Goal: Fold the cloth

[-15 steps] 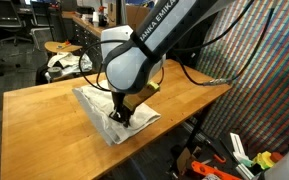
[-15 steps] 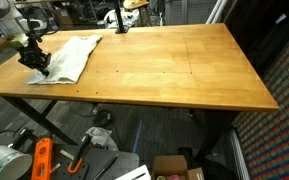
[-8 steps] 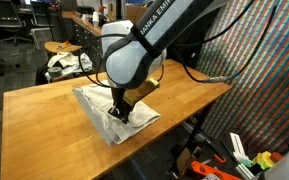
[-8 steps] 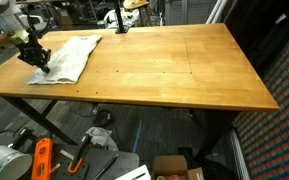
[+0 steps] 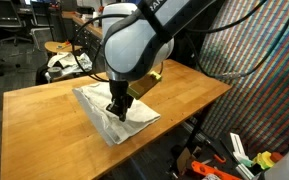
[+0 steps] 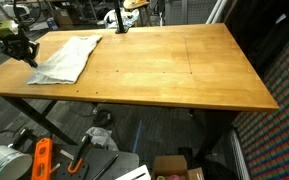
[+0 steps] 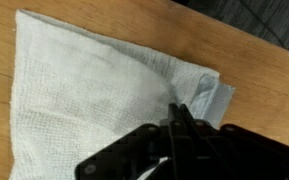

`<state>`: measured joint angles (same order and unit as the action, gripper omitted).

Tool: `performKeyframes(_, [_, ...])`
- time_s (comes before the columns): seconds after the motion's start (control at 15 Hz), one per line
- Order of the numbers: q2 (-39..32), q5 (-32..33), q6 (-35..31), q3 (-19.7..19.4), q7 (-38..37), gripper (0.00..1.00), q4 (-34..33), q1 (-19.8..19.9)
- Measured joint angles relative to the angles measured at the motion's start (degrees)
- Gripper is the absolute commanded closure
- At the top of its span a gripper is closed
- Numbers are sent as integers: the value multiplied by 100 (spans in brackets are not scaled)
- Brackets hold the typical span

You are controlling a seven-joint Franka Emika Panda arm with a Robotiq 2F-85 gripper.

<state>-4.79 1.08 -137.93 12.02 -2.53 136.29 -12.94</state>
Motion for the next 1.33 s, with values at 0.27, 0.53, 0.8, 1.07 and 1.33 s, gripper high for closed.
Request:
performKeyframes(0.27, [47, -23, -9, 137, 43, 97, 82, -21])
performKeyframes(0.53, [36, -23, -59, 259, 39, 70, 152, -80])
performKeyframes(0.8, [29, -108, -474, 305, 36, 48, 262, -105])
performKeyframes(1.07, [31, -300, -757, 289, 53, 17, 294, -100])
performKeyframes(1.33, [97, -269, -1431, 145, 12, 0, 249, -36])
